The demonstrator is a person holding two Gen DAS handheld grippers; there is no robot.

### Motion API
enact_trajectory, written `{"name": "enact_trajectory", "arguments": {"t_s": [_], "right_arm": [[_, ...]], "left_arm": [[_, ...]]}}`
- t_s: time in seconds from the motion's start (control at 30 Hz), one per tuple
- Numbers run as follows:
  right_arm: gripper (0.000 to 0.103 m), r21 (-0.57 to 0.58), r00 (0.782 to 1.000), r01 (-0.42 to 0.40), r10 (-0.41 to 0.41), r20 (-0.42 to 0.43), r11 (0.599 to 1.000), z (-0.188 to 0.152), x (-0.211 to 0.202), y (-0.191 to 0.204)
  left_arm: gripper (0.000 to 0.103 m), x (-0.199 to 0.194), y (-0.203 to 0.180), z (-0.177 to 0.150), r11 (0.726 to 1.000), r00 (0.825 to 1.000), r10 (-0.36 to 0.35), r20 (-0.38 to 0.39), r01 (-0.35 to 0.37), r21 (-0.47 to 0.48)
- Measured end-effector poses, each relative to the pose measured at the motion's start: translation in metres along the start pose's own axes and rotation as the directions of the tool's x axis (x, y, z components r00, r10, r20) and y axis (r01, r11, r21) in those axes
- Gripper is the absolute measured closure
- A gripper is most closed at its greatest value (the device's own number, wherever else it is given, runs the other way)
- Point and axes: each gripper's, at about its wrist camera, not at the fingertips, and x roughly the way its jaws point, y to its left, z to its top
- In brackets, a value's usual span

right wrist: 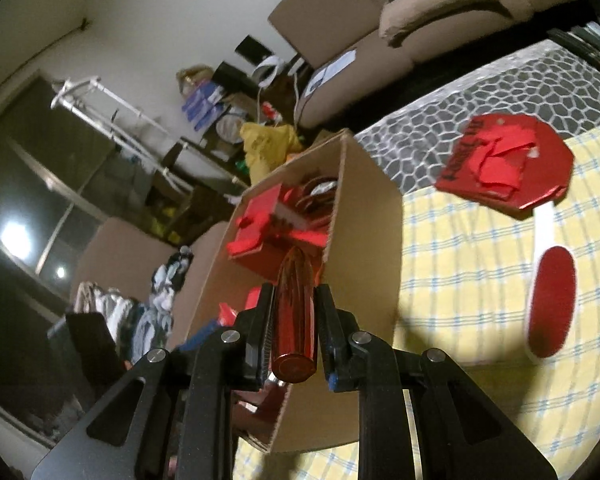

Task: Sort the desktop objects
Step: 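Open the left tool over the box to drop the packet while the right tool drops the tube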

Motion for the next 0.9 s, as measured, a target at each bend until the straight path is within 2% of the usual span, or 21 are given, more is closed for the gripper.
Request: {"name": "enact_trajectory", "arguments": {"t_s": [0.17,0.37,0.5,0.57,0.73,0.83,0.9], "right_arm": [[0.083,-0.063,0.999,0.025,-0.027,-0.025,0.998,-0.01,0.022,0.019],[0.083,-0.148,0.996,0.029,-0.041,-0.083,0.989,-0.029,0.056,0.048],[0.083,-0.309,0.981,0.122,-0.163,-0.11,0.943,-0.047,0.079,0.075],[0.083,-0.347,0.975,0.134,-0.187,-0.123,0.928,-0.054,0.086,0.08],[0.08,-0.391,0.967,0.155,-0.22,-0.126,0.907,-0.07,0.102,0.085],[0.071,-0.37,0.972,0.12,-0.185,-0.146,0.921,-0.071,0.104,0.085],[0.07,-0.354,0.974,0.108,-0.17,-0.15,0.929,-0.069,0.101,0.084]], "left_arm": [[0.038,-0.002,0.034,0.001,0.999,0.999,0.034,-0.007,-0.034,-0.038],[0.038,-0.002,0.051,-0.006,0.998,0.998,0.059,-0.032,-0.059,-0.024],[0.038,-0.004,0.065,-0.006,0.997,0.998,0.06,-0.034,-0.061,-0.043],[0.038,-0.004,0.071,-0.005,0.996,0.998,0.053,-0.032,-0.055,-0.064],[0.038,-0.006,0.084,-0.002,0.993,0.999,0.039,-0.025,-0.041,-0.111],[0.038,-0.006,0.086,-0.004,0.993,0.999,0.045,-0.027,-0.047,-0.112],[0.038,-0.006,0.087,-0.004,0.993,0.998,0.047,-0.028,-0.05,-0.111]]}}
